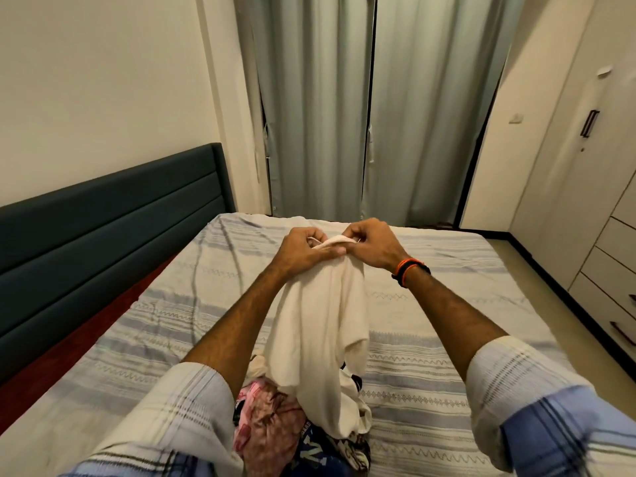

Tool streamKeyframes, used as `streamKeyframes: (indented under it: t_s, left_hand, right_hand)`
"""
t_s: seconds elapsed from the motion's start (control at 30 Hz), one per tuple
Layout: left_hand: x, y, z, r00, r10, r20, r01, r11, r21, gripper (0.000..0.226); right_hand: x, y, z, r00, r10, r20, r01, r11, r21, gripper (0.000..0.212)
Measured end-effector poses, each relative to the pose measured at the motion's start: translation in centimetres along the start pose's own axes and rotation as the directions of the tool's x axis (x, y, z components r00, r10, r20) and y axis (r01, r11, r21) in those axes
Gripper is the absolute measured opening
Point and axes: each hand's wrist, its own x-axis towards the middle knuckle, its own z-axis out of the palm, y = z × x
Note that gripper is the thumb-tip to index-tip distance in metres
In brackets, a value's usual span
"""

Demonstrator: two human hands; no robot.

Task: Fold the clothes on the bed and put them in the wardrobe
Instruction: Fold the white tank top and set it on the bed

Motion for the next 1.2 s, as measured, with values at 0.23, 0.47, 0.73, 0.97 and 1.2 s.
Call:
streamKeyframes:
  t_s: [0.23, 0.47, 0.73, 0.97, 1.2]
  left_hand:
    - [-1.6, -2.3, 2.8, 0.965, -0.243, 0.095, 0.195, 0.914, 0.356, 0.036]
    - [-2.4, 1.2, 6.7, 0.912, -0.291, -0.29, 0.39, 0.834, 0.39, 0.042]
    - [-2.0, 5.3, 11.0, 0.899, -0.311, -0.308, 0.296, 0.95, -0.096, 0.019]
    - [-0.5, 7.4, 11.4, 0.956, -0.256, -0.143, 0.249, 0.966, -0.062, 0.02]
    - [-0.1, 7.5, 12.2, 0.989, -0.143, 0.044, 0.136, 0.981, 0.138, 0.054]
  right_hand:
    - [-1.5, 5.8, -5.3, 0.959, 0.164, -0.23, -0.12, 0.973, 0.196, 0.008]
    - [-4.1, 11.7, -9.2, 0.926, 0.294, -0.237, -0.247, 0.946, 0.209, 0.006]
    - [-6.6, 15.0, -9.4, 0.941, 0.339, -0.004, -0.339, 0.94, 0.025, 0.009]
    - [-6.3, 14.8, -8.0, 0.949, 0.296, 0.11, -0.312, 0.933, 0.178, 0.015]
    - [-5.1, 11.7, -6.5, 0.993, 0.118, -0.006, -0.112, 0.954, 0.278, 0.018]
